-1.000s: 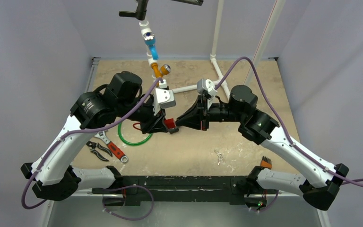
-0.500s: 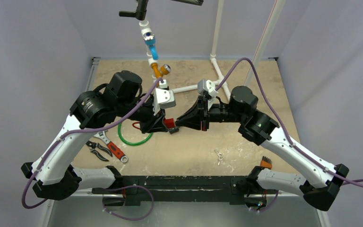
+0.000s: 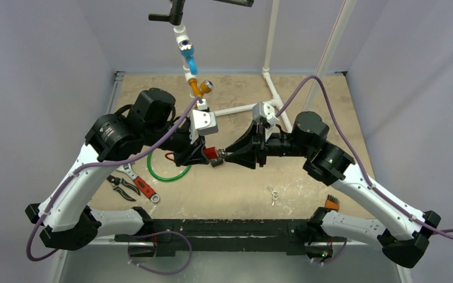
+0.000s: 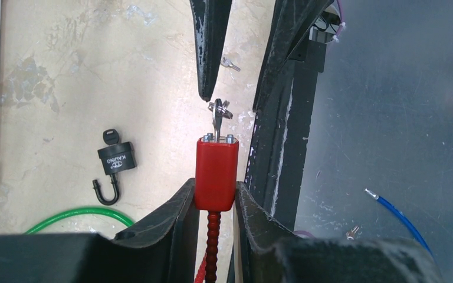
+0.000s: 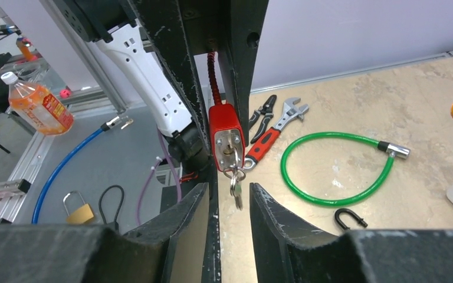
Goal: Unlock with the key
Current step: Unlock the lock.
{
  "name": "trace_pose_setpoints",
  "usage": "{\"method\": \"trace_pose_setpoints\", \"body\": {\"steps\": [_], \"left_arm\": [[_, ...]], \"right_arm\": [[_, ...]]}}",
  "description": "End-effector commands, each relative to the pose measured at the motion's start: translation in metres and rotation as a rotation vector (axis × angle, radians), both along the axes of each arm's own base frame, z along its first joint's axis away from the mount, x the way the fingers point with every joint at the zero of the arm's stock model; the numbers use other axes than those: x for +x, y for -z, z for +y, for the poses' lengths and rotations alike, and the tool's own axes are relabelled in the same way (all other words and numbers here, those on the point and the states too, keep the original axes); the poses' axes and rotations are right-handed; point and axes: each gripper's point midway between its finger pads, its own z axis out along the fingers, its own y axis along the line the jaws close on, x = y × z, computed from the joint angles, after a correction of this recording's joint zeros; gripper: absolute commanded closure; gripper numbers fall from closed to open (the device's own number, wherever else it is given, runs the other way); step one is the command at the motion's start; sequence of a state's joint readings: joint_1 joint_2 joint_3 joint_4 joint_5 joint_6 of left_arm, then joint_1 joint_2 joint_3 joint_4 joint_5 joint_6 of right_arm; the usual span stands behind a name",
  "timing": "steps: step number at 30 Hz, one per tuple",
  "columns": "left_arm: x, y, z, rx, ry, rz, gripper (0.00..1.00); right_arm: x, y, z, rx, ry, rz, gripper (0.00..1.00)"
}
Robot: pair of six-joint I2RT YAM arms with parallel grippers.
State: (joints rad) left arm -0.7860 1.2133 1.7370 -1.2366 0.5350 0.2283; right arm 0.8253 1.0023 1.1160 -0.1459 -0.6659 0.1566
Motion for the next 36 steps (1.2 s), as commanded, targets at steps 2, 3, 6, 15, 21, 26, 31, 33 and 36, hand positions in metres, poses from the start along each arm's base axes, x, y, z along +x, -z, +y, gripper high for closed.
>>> {"method": "trace_pose_setpoints", "body": {"steps": [2, 3, 6, 15, 21, 26, 31, 33, 36], "left_arm": [[-0.001, -0.014, -0.003, -0.059, 0.022, -0.046, 1.00], [-0.001, -0.014, -0.003, -0.058, 0.023, -0.045, 1.00], [-0.001, -0.013, -0.003, -0.058, 0.024, -0.043, 1.00], [-0.004, -0.014, -0.002, -0.060, 0.031, -0.040, 1.00], [-0.005, -0.014, -0.003, -0.062, 0.036, -0.037, 1.00], [-0.006, -0.015, -0.002, -0.065, 0.038, -0.037, 1.00], [-0.005, -0.014, -0.002, -0.064, 0.038, -0.039, 1.00], [-0.005, -0.014, -0.002, -0.063, 0.036, -0.038, 1.00], [-0.006, -0.015, -0.002, -0.065, 0.039, -0.038, 1.00]], "right_arm": [[0.001, -0.024, -0.004, 0.056, 0.024, -0.047, 0.66], [0.003, -0.026, -0.003, 0.061, 0.034, -0.052, 0.64], [0.006, -0.035, -0.002, 0.088, 0.048, -0.076, 0.63], [0.013, -0.043, 0.002, 0.104, 0.060, -0.095, 0.73], [0.013, -0.048, 0.003, 0.115, 0.055, -0.104, 0.79], [0.010, -0.047, 0.005, 0.108, 0.027, -0.101, 0.95], [0.005, -0.046, 0.001, 0.090, 0.014, -0.113, 0.87], [0.004, -0.048, -0.003, 0.080, 0.026, -0.131, 0.79], [0.007, -0.052, -0.008, 0.082, 0.058, -0.147, 0.79]]}}
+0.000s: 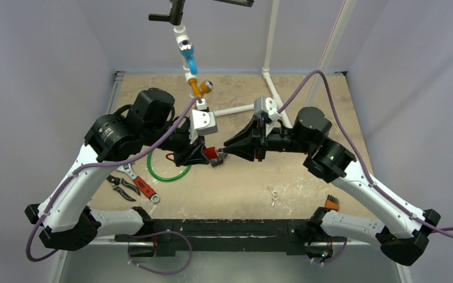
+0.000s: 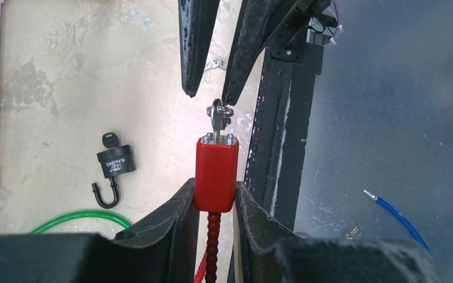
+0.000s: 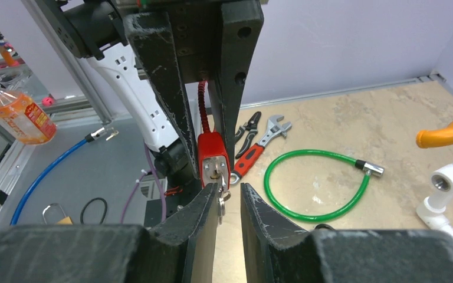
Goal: Unlock with the key
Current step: Unlock the lock.
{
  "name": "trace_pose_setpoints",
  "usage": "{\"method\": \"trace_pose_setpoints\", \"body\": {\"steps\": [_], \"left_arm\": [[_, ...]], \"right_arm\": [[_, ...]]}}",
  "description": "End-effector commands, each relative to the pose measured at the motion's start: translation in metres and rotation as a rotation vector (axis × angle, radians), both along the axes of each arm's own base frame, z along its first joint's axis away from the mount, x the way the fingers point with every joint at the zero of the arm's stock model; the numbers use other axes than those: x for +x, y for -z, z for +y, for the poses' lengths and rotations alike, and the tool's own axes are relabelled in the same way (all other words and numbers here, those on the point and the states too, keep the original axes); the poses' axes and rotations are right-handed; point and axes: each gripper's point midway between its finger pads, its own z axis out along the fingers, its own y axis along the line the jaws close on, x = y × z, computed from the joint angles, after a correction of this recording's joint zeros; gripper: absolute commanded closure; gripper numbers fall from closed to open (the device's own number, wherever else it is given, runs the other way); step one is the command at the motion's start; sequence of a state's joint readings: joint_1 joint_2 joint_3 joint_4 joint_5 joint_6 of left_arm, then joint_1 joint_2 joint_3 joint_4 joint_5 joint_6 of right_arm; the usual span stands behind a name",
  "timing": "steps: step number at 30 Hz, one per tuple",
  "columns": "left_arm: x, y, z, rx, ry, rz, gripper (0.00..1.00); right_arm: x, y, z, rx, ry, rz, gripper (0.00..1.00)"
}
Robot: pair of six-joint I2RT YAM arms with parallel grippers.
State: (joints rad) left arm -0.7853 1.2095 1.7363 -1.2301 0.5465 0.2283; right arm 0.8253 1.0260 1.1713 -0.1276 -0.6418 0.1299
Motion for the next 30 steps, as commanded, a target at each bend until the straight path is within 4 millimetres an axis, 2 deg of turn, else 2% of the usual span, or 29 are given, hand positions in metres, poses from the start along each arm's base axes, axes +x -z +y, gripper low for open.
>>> {"method": "trace_pose_setpoints", "body": {"steps": [1, 10, 18, 22, 25, 30], "left_arm": [[-0.004, -0.013, -0.001, -0.055, 0.032, -0.039, 1.00], [-0.005, -0.016, -0.002, -0.061, 0.032, -0.038, 1.00], [-0.006, -0.018, -0.002, -0.068, 0.035, -0.040, 1.00], [-0.007, -0.019, -0.002, -0.071, 0.038, -0.039, 1.00], [-0.007, -0.019, -0.002, -0.073, 0.038, -0.039, 1.00], [-0.007, -0.018, -0.001, -0.070, 0.040, -0.041, 1.00]], "right_arm": [[-0.002, -0.032, -0.012, 0.049, 0.037, -0.084, 0.80], [-0.006, -0.023, -0.001, 0.034, -0.033, -0.051, 0.83], [-0.007, -0.016, 0.002, 0.014, -0.051, -0.031, 0.76], [-0.006, -0.016, 0.005, 0.014, -0.060, -0.026, 0.85], [-0.007, -0.015, 0.007, 0.016, -0.074, -0.018, 0.99], [-0.010, -0.014, 0.007, 0.025, -0.092, -0.016, 1.00]]}}
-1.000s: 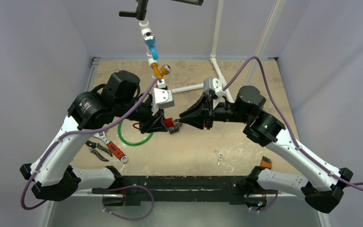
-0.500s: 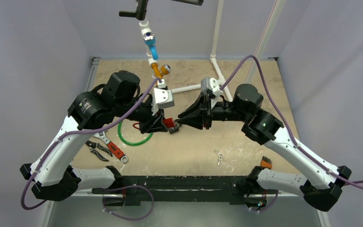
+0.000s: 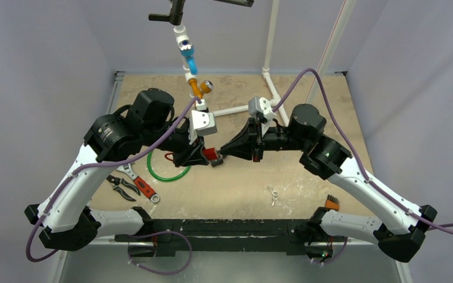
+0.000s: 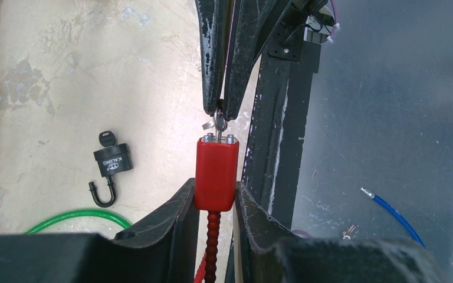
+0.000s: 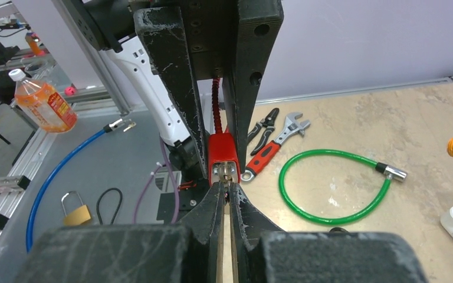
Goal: Unlock with the key
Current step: Unlock the lock.
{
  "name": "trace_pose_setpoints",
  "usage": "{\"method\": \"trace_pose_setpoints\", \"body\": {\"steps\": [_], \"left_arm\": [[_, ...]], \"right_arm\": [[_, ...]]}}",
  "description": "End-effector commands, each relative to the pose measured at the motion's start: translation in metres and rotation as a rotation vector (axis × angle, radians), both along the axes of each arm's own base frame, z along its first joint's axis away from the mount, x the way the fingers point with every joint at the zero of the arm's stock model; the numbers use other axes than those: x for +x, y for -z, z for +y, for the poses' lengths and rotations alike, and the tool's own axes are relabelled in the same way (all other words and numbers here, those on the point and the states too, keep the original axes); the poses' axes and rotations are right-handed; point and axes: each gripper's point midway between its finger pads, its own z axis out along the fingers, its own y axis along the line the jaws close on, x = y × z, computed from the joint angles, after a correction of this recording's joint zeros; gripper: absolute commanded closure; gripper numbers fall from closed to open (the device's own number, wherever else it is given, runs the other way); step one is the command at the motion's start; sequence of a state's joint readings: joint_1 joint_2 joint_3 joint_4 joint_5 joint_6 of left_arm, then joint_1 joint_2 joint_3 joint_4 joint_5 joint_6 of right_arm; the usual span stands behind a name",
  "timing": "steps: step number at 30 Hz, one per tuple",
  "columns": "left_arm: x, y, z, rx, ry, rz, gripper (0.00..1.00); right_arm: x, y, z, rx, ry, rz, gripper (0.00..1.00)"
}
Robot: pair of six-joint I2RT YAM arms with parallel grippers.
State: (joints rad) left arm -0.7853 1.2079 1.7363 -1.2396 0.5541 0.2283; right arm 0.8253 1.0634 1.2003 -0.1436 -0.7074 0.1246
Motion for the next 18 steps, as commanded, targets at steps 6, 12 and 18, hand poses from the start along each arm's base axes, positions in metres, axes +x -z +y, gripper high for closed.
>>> {"method": "trace_pose_setpoints", "body": {"steps": [6, 12, 18], "left_arm": [[-0.005, -0.019, -0.002, -0.073, 0.033, -0.052, 1.00], [-0.004, -0.020, -0.003, -0.077, 0.031, -0.052, 1.00], [-0.003, -0.022, -0.005, -0.082, 0.031, -0.049, 1.00]], "right_arm": [[-0.012, -0.008, 0.001, 0.034, -0.071, -0.008, 1.00], [-0.009, 0.003, 0.002, 0.011, -0.060, 0.006, 1.00], [-0.006, 0.006, 0.005, 0.035, -0.048, 0.019, 1.00]]}}
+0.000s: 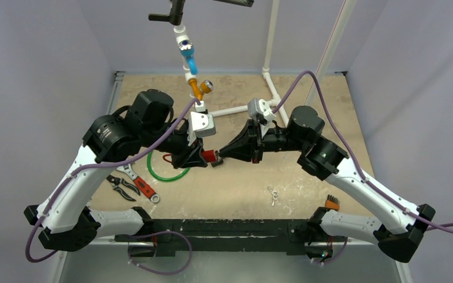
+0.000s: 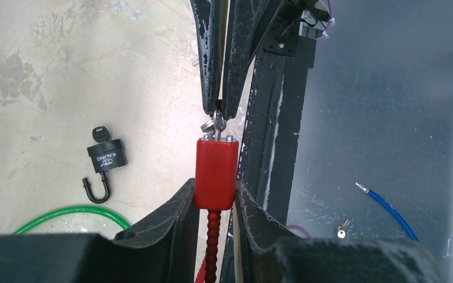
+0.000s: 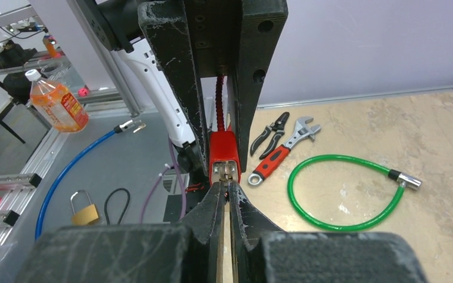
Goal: Unlock with the key
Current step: Unlock the lock.
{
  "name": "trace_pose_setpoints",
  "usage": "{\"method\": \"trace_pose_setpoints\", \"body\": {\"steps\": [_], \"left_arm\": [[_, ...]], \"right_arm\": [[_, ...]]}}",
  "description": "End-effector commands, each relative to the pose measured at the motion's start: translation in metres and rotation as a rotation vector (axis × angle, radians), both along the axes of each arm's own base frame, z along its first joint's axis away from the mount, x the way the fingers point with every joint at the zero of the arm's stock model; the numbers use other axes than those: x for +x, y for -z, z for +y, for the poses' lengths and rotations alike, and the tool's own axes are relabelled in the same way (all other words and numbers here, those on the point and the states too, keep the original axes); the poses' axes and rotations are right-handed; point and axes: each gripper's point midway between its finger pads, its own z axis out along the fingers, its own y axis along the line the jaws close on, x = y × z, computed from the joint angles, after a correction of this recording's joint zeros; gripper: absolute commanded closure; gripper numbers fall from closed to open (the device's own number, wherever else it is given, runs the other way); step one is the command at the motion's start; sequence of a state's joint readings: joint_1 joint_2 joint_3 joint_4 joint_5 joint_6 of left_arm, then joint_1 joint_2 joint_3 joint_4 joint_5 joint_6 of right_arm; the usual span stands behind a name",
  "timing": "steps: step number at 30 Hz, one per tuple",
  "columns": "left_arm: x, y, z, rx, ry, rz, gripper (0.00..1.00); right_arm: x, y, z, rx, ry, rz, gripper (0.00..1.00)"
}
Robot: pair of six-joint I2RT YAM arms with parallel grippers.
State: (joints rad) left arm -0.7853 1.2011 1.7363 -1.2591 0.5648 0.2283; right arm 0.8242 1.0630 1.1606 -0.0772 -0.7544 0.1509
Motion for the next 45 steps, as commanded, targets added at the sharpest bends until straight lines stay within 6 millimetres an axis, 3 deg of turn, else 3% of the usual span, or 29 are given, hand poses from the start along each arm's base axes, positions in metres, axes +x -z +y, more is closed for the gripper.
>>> {"method": "trace_pose_setpoints", "body": {"steps": [1, 9, 24, 36, 40, 45], "left_arm": [[0.003, -0.022, -0.008, -0.087, 0.022, -0.063, 1.00], [0.007, -0.021, -0.012, -0.091, -0.003, -0.042, 1.00], [0.012, -0.036, -0.018, -0.124, -0.008, -0.054, 1.00], [0.014, -0.085, -0.020, -0.239, -0.042, -0.108, 1.00], [0.003, -0.100, -0.023, -0.293, 0.006, -0.093, 1.00], [-0.017, -0.094, -0.034, -0.303, 0.143, 0.019, 1.00]], "right_arm": [[0.001, 0.002, 0.002, 0.021, 0.004, 0.010, 1.00], [-0.002, -0.002, 0.007, 0.072, 0.018, 0.004, 1.00], [-0.025, 0.023, 0.037, 0.051, -0.042, 0.048, 1.00], [-0.026, 0.055, 0.041, -0.028, -0.052, 0.098, 1.00], [-0.025, 0.058, 0.044, -0.021, -0.050, 0.099, 1.00], [-0.025, 0.041, 0.044, -0.011, -0.025, 0.021, 1.00]]}}
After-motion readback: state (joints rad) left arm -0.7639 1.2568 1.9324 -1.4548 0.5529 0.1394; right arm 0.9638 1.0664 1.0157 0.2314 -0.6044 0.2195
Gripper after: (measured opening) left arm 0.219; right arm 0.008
